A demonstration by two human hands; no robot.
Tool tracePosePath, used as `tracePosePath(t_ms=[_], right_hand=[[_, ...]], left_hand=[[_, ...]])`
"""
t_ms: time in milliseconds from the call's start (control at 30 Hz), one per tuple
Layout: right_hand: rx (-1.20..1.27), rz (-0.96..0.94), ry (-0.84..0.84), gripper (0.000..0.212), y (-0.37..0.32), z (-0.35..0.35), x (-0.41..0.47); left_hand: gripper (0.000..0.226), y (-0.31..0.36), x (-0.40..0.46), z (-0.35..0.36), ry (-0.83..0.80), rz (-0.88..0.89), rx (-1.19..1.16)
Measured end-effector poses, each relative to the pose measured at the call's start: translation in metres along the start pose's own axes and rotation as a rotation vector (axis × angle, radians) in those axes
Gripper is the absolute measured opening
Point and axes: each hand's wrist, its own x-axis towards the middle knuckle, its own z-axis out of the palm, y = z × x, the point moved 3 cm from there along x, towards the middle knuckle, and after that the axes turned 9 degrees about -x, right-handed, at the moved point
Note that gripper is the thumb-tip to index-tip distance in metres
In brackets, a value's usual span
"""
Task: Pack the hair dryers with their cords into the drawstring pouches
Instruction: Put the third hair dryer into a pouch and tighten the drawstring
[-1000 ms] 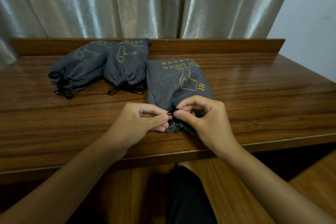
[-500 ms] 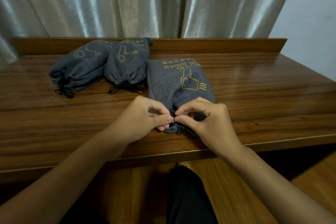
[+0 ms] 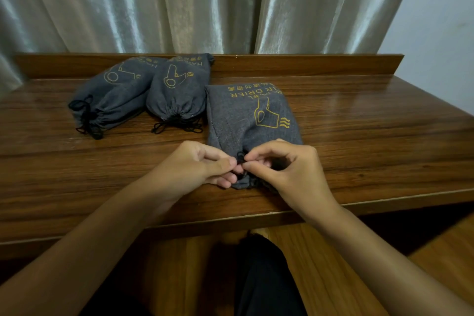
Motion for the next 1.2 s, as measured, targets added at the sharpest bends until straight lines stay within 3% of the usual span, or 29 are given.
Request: tracePosePath(t_ms=[200,367,567,667,933,1200], right_hand=[[0.037,0.019,-0.078,0.012,0.0,0.0,0.004],[-0.036,-0.026,-0.047,0.013,0.0,0.0,0.005],[0.112,0.064,-0.034,0.012,0.005,0.0,0.001],[0.186,0.106,-0.045,0.012,0.006,0.001,0.001],[0.208,0.129,-0.02,0.014,0.011,-0.001,0.001],[0.217,0.155,-0.019,0.016,0.01,0.001,0.002]], left_hand=[[0.012,0.006,0.002,0.002,0.004,0.034,0.132],[0.012,0.005,0.003,0.003,0.049,-0.006,0.061],[0.021,0.0,0.004,-0.002,0.052,-0.071,-0.009],[0.011,0.002,0.007,-0.001,0.022,-0.064,0.059],[0.005,0.009,0.008,0.007,0.075,0.226,0.389],[0.009,0.002,0.011,0.007,0.109,0.288,0.348]])
